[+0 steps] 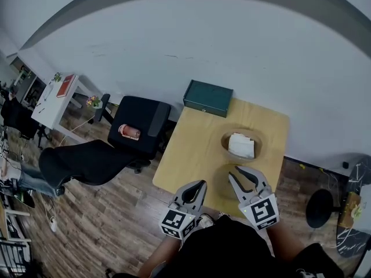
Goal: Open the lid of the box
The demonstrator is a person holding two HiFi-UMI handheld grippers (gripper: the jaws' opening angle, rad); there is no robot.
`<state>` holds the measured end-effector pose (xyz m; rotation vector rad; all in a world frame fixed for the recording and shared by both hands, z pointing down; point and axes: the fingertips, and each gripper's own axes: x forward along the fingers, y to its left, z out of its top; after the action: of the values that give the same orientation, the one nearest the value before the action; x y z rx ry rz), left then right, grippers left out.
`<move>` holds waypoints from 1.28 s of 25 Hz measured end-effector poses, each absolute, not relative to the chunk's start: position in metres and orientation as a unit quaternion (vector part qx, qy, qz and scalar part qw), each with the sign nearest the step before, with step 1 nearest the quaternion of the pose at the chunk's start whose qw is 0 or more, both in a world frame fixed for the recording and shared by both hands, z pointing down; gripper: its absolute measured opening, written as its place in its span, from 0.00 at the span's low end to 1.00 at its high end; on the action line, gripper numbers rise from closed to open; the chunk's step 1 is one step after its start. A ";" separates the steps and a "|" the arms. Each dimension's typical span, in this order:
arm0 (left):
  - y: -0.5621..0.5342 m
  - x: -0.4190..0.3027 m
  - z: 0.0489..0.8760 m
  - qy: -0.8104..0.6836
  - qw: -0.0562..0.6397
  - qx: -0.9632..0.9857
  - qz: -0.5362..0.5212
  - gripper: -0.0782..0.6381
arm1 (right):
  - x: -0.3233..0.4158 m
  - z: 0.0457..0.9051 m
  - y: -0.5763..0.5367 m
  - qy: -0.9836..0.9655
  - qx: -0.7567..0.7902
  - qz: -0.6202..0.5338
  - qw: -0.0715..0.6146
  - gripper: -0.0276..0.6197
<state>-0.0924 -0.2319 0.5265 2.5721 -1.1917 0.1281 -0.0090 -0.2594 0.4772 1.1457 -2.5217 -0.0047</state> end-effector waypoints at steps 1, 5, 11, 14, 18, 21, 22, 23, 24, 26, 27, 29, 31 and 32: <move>-0.232 -0.093 0.527 -0.416 0.154 0.895 0.042 0.14 | -0.007 0.475 -0.260 -0.893 0.411 -0.006 0.182 0.19; -0.232 -0.095 0.527 -0.417 0.153 0.895 0.042 0.14 | -0.002 0.464 -0.260 -0.888 0.427 -0.017 0.167 0.07; -0.234 -0.089 0.518 -0.413 0.139 0.899 0.036 0.14 | 0.006 0.459 -0.249 -0.883 0.444 -0.018 0.155 0.07; -0.231 -0.083 0.515 -0.402 0.125 0.906 0.038 0.14 | 0.011 0.459 -0.245 -0.880 0.447 -0.021 0.160 0.07; -0.230 -0.078 0.513 -0.400 0.131 0.907 0.038 0.14 | 0.019 0.460 -0.243 -0.874 0.459 -0.014 0.157 0.07; -0.228 -0.075 0.514 -0.399 0.133 0.906 0.036 0.14 | 0.024 0.460 -0.242 -0.871 0.467 -0.011 0.153 0.07; -0.227 -0.074 0.513 -0.399 0.134 0.906 0.035 0.14 | 0.025 0.459 -0.242 -0.870 0.468 -0.013 0.155 0.07; -0.227 -0.074 0.513 -0.399 0.132 0.907 0.035 0.14 | 0.027 0.458 -0.242 -0.869 0.468 -0.017 0.159 0.07; -0.227 -0.073 0.512 -0.397 0.129 0.908 0.036 0.14 | 0.028 0.457 -0.242 -0.868 0.469 -0.019 0.162 0.07; -0.227 -0.072 0.508 -0.396 0.127 0.909 0.035 0.14 | 0.030 0.456 -0.242 -0.867 0.471 -0.016 0.164 0.07; -0.227 -0.072 0.507 -0.398 0.128 0.908 0.034 0.14 | 0.030 0.456 -0.242 -0.866 0.473 -0.012 0.162 0.07; -0.226 -0.073 0.505 -0.399 0.130 0.907 0.033 0.14 | 0.030 0.456 -0.241 -0.867 0.470 -0.015 0.164 0.07; -0.225 -0.072 0.507 -0.399 0.129 0.907 0.033 0.14 | 0.030 0.457 -0.240 -0.868 0.466 -0.022 0.169 0.07; -0.224 -0.071 0.508 -0.398 0.127 0.908 0.034 0.14 | 0.030 0.458 -0.239 -0.868 0.466 -0.023 0.169 0.07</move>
<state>-0.0711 -0.2239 0.5078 2.6429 -1.1570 0.0996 0.0301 -0.2389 0.4578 1.3240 -2.4683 -0.0652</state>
